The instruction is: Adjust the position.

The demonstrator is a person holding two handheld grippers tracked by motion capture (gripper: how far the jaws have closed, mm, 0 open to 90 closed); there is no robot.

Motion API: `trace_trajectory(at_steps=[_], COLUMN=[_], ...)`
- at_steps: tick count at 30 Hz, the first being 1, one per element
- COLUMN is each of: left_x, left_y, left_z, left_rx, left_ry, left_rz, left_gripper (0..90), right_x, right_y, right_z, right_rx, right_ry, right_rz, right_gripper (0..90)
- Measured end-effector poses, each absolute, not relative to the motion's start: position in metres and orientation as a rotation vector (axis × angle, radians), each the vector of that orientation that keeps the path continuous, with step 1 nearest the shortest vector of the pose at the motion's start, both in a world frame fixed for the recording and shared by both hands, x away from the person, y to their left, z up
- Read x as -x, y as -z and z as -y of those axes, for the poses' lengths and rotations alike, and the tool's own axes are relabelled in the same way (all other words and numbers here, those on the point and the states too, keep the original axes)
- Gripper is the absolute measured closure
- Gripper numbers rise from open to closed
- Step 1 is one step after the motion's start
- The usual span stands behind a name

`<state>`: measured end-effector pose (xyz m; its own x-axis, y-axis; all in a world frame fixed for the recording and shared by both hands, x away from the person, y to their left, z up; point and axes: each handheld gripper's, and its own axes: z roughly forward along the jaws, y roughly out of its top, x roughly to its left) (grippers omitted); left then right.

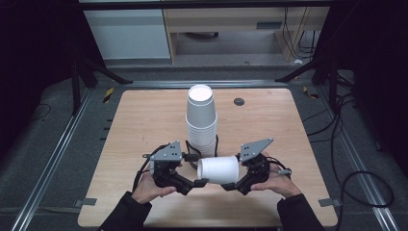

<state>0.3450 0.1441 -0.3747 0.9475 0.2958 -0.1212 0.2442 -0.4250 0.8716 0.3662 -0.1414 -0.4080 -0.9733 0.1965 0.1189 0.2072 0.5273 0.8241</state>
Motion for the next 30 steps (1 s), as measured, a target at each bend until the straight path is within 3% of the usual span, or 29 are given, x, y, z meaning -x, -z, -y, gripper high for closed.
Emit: trace_trajectory(at_steps=[19,30], left_x=[-0.353,-0.355], left_y=[0.392,0.403], left_z=[-0.137,-0.127], left_rx=[-2.185,-2.251], left_ry=[-0.029,0.026], left_rz=[-0.39,-0.374], left_gripper=[13.1,17.1], right_x=[-0.37,-0.369], right_y=[0.403,0.406], right_z=[0.11,0.098], right_rx=[0.226,0.171], right_ry=[1.187,1.127], right_rz=[2.976,3.009], right_gripper=[9.9,10.0])
